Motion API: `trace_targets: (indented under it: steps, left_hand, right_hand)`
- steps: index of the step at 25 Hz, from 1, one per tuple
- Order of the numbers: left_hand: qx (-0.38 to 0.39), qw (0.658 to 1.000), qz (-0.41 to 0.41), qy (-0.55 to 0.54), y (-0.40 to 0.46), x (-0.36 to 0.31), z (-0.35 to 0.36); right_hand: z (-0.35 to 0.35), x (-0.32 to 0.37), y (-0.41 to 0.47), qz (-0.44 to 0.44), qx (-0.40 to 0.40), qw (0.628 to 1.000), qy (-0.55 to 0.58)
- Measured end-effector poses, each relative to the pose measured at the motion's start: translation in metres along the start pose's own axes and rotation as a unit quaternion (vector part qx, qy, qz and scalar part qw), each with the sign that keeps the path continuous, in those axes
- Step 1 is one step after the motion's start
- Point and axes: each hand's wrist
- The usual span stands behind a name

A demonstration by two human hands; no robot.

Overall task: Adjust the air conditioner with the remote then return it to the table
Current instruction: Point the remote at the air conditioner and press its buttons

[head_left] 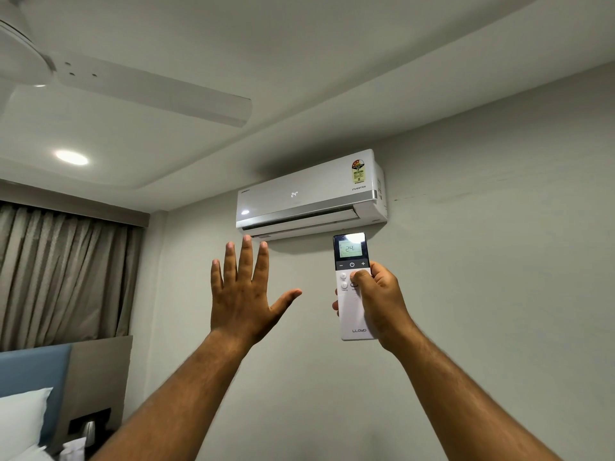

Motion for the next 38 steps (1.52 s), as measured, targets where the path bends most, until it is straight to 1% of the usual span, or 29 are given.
trace_targets:
  steps: [26, 38]
  left_hand:
    - [0.002, 1.0, -0.006, 0.005, -0.006, 0.01, 0.007]
    - [-0.004, 1.0, -0.007, 0.003, -0.005, 0.014, 0.008]
  right_hand:
    - [0.009, -0.009, 0.0, 0.01, 0.002, 1.0, 0.01]
    - [0.012, -0.005, -0.001, 0.0, 0.007, 1.0, 0.012]
Point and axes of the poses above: each hand's wrist, its own y-axis towards the middle knuckle, its own z-axis out of the palm, x = y × z, and after that the axes turned 4 degrees about -x, right-handed
